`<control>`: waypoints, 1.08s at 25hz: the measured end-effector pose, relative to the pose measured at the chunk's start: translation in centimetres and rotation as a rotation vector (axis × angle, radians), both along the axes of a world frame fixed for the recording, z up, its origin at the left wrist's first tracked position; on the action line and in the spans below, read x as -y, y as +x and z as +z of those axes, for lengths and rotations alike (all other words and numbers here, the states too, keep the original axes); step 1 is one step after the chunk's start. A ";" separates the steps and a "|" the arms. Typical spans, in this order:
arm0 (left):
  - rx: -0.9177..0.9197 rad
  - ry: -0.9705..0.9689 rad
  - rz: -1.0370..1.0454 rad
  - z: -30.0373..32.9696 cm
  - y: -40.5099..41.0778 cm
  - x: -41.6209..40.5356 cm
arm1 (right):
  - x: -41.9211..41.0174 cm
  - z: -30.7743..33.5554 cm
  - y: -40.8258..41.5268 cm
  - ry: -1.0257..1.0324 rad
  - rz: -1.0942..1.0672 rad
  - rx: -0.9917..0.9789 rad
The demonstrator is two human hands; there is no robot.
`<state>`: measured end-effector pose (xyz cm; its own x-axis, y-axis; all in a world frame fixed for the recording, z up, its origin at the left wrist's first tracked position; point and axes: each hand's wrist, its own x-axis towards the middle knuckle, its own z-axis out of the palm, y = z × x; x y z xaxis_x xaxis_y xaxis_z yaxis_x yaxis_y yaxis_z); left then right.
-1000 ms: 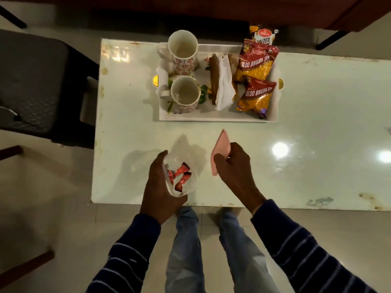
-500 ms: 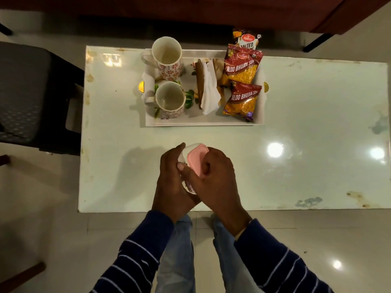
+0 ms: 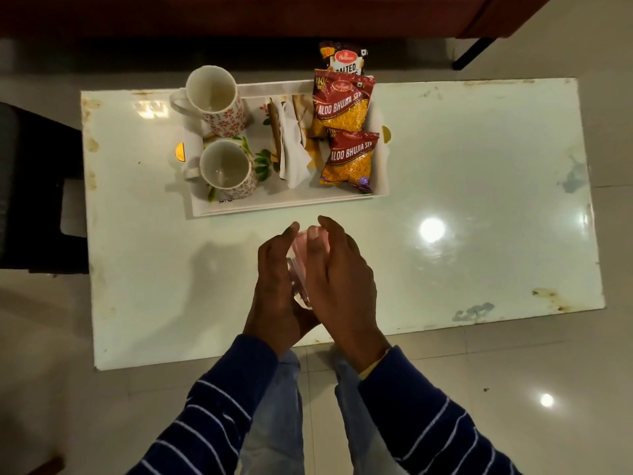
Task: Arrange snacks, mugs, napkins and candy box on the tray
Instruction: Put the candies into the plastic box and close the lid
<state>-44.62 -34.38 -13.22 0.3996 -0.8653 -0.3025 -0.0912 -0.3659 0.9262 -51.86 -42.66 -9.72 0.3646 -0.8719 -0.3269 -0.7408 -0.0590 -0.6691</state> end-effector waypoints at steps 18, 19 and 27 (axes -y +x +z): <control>0.027 -0.074 0.185 2.6 -4.3 3.5 | 3.6 -0.5 -4.6 0.648 -0.473 0.362; 0.015 -0.086 0.181 2.7 -4.7 3.8 | 3.9 -0.4 -5.2 0.640 -0.498 0.359; -0.066 -0.015 0.075 2.2 -8.9 7.9 | 6.7 0.1 -11.5 0.526 -0.511 0.430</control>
<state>-53.50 -42.29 -11.04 0.4430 -0.8385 -0.3173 -0.0031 -0.3553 0.9348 -63.32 -49.40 -9.66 0.1530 -0.7363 -0.6591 -0.2666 0.6114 -0.7450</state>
